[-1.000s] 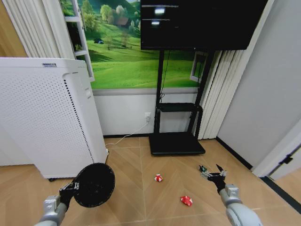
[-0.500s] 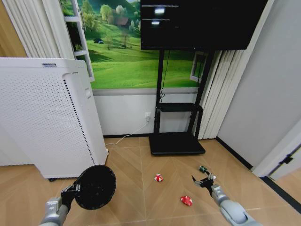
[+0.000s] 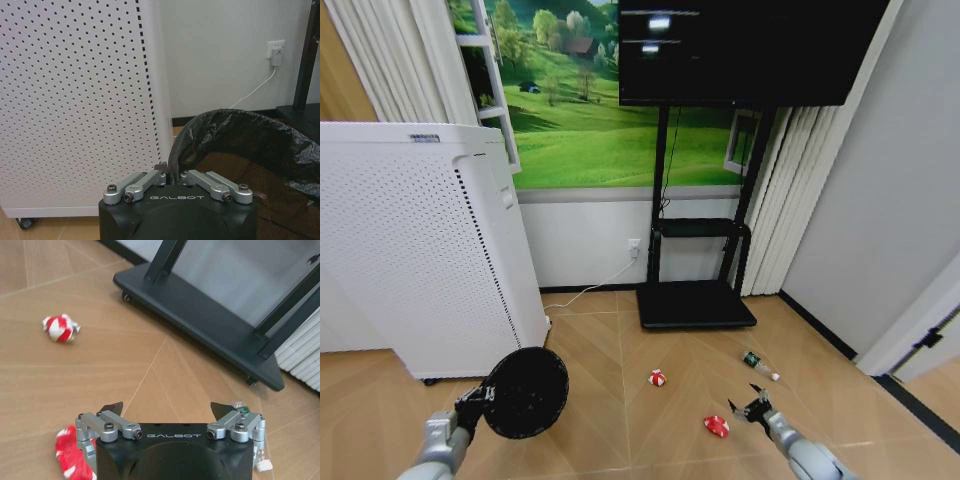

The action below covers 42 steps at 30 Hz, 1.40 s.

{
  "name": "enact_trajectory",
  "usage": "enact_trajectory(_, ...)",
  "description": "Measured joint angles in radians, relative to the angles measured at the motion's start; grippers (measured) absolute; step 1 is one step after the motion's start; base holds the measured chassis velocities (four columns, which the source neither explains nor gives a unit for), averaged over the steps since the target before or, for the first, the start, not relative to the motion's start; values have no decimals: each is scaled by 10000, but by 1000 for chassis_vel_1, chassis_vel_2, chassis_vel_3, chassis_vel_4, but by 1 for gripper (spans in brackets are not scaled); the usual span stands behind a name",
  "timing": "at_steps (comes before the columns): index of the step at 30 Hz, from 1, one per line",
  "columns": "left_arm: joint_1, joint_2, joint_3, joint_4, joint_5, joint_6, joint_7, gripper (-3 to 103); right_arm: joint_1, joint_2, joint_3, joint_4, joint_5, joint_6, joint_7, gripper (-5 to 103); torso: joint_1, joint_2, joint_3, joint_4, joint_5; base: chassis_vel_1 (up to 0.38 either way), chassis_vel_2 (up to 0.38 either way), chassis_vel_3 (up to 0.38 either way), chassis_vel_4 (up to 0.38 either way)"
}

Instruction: Pick up the trash bin and place the garbage on the floor into it.

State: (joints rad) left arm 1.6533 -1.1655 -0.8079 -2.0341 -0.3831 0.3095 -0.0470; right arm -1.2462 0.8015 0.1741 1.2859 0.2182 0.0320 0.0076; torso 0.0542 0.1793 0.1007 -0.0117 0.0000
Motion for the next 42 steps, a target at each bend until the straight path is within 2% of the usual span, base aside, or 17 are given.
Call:
enact_trajectory(14,133,-12,-3,-237,-114,0,2,7,457,695,-623,-1376,-655,208,-25,98,0,1,0,-1,1,0,0,0,0)
enact_trajectory(26,-21,-9,70,-170,-138,69,2,7,693,840,-930,-2046,-923,430,-114,98,-1,0,0,-2,0,0,0,0,0)
enact_trajectory(42,-110,75,117,-54,-198,72,-12,7,1714,1297,-2137,-3425,-1225,647,-146,98,-1,0,0,-1,0,0,0,0,0)
